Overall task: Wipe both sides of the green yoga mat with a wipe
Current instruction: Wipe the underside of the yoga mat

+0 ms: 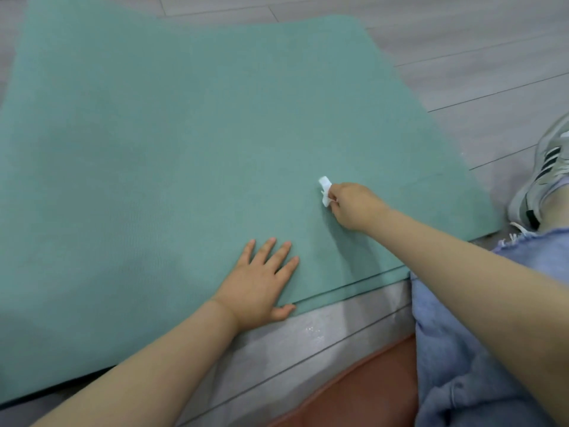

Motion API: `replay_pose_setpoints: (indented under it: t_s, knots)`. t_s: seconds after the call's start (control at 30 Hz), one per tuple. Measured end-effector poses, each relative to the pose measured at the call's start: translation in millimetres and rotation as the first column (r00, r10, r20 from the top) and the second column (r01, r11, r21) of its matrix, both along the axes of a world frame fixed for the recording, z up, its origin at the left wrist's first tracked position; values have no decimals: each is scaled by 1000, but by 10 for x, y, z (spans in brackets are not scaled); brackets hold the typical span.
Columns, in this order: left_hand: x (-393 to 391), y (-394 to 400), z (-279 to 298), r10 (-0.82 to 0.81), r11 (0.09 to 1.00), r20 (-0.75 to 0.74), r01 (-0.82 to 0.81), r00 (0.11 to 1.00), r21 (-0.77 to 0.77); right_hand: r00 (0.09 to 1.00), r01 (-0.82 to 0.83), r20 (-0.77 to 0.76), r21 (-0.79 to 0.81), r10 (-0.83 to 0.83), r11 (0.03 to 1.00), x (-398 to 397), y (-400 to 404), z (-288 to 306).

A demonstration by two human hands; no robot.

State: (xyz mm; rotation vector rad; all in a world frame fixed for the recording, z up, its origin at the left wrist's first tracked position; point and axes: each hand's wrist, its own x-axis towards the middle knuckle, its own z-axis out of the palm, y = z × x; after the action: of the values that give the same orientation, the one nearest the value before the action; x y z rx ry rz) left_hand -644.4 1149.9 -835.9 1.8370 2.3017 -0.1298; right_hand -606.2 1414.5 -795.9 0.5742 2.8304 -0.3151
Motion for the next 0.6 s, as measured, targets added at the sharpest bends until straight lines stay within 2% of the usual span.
replay_pose_setpoints:
  t_s: [0.13,0.23,0.3,0.37,0.43,0.5,0.53,0.6]
  knots:
    - [17,-65,130,-20,976,39,28,999,-218,972,-104,217,65,88,992,345,-284,121]
    - [76,-131,217,-26,964,19,30,999,-265,905,-171,389,-29,169,985,574,-476,292]
    - [105,-177,253,-15,966,17,19,1000,-258,869,-184,450,-95,207,978,693,-521,377]
    - [129,-191,295,0,971,15,4,1000,-238,910,-136,382,-93,161,986,770,-487,400]
    - [209,-173,333,38,971,27,-31,999,-236,985,20,173,-126,3,992,812,-427,389]
    - [355,-153,343,112,960,24,-101,993,-261,992,115,-34,-135,-120,984,823,-392,337]
    - [420,-156,343,164,949,18,-153,986,-276,987,120,-90,-121,-131,985,832,-392,312]
    - [469,-195,338,279,921,-11,-270,960,-281,990,104,-88,-44,-107,994,865,-405,263]
